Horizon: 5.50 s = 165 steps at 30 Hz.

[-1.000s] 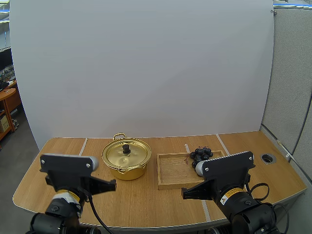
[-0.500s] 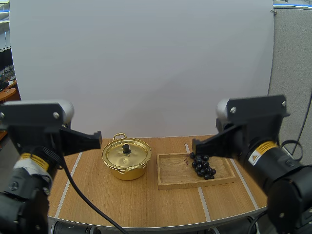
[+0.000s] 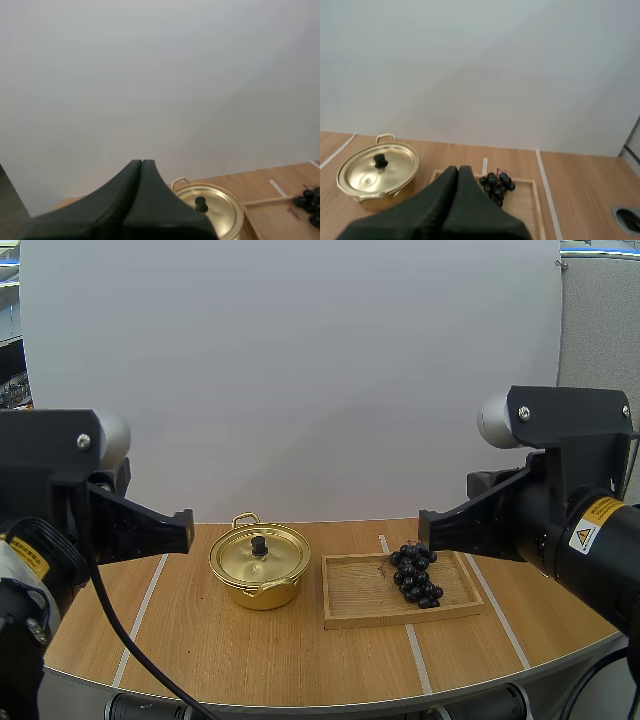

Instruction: Open the pot, put the grape inside, and close it

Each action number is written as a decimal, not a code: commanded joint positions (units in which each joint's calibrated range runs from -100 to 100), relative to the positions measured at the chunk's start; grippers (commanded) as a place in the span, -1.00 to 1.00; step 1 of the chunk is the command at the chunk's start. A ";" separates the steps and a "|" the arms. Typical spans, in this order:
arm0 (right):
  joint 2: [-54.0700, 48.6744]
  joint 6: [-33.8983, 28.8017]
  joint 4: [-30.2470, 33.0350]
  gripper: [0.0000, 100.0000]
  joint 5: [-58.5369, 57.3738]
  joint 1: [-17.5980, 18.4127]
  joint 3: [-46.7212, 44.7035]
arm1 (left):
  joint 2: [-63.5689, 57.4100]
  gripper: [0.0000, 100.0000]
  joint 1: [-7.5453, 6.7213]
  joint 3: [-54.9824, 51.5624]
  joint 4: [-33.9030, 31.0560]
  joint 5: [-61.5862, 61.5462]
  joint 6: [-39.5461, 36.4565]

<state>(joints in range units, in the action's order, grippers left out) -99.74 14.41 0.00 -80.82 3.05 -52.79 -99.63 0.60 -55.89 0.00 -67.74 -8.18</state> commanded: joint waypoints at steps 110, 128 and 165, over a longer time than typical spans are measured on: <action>47.77 -2.46 0.72 1.00 5.56 -0.24 7.95 | 108.62 1.00 -3.33 35.59 14.68 -17.22 38.11; 47.77 -2.46 0.72 1.00 5.56 -0.24 7.95 | 106.39 -1.00 -3.33 36.10 14.68 -21.22 38.16; 51.32 -5.33 2.61 1.00 7.90 -0.24 8.07 | 78.63 -1.00 -3.33 99.42 6.08 -9.99 28.84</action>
<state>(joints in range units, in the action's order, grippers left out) -51.45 12.05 0.83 -74.69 3.05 -45.57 -20.57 -2.54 36.78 8.27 -89.95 21.75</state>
